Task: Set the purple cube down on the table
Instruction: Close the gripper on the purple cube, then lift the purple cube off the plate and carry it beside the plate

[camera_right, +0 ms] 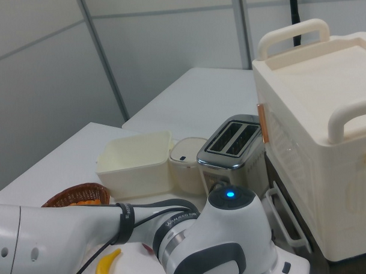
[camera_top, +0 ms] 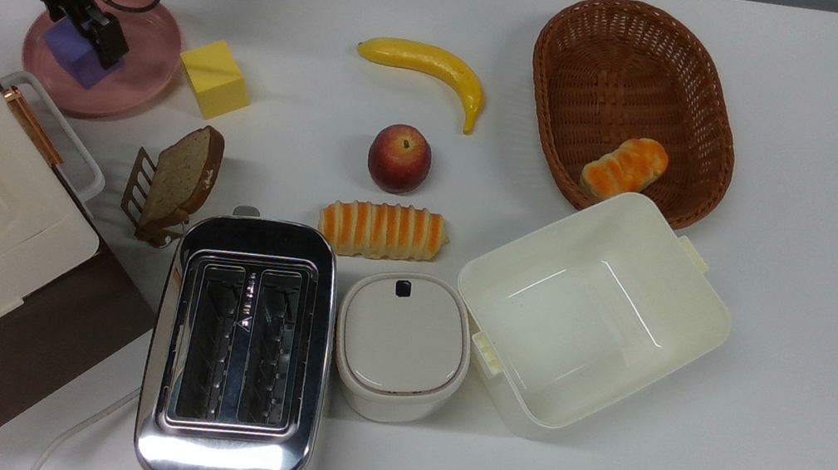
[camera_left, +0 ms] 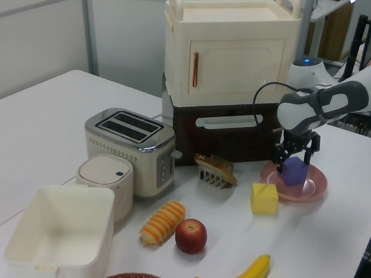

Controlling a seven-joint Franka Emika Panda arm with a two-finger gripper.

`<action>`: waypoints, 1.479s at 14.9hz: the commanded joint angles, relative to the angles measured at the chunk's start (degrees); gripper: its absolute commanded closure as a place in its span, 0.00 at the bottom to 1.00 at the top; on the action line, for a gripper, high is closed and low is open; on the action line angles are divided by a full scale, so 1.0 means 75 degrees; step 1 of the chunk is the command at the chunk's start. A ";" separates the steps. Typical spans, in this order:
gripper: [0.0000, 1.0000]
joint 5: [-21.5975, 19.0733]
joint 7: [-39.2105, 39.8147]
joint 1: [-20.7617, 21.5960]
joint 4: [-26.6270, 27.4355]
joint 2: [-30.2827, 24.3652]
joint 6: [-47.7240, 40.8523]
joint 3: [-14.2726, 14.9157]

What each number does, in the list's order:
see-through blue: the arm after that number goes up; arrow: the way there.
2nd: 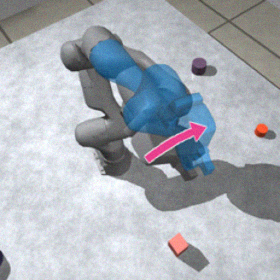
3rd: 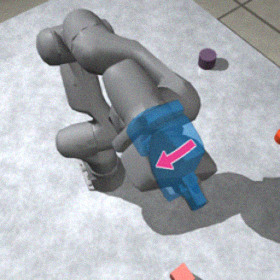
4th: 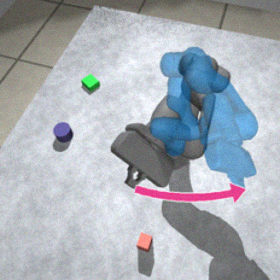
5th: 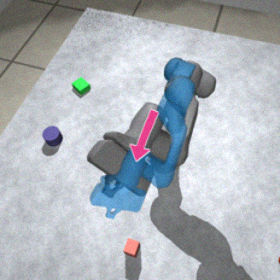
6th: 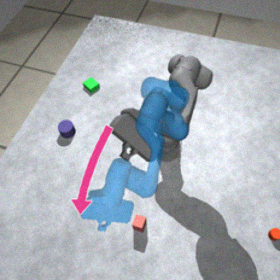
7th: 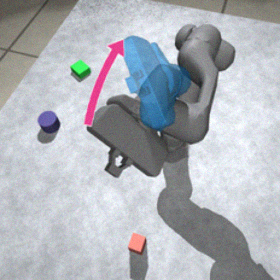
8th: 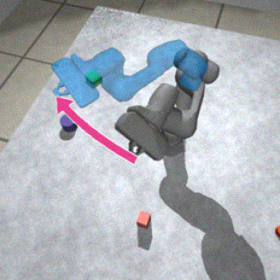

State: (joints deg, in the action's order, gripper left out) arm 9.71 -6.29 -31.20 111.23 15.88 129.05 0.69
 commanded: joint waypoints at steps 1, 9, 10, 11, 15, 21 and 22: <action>0.37 0.0217 -0.0181 0.0047 0.0052 0.0027 0.0242 0.0131; 0.69 0.0229 -0.0192 0.0117 0.0029 -0.0148 0.0266 0.0107; 0.69 0.0218 -0.0193 0.0141 0.0029 -0.0334 0.0173 0.0107; 0.69 0.0171 -0.0204 0.0164 0.0052 -0.0533 0.0137 0.0061; 0.69 0.0124 -0.0216 0.0584 0.0005 -0.1191 -0.0636 -0.0174; 0.68 0.0112 -0.1187 0.1617 -0.0381 -0.1297 -0.1246 -0.0712; 0.68 0.0112 -0.1258 0.1641 -0.0381 -0.1297 -0.1281 -0.0841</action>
State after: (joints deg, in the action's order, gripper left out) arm 10.11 -12.35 -20.50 109.18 6.93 121.74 -3.78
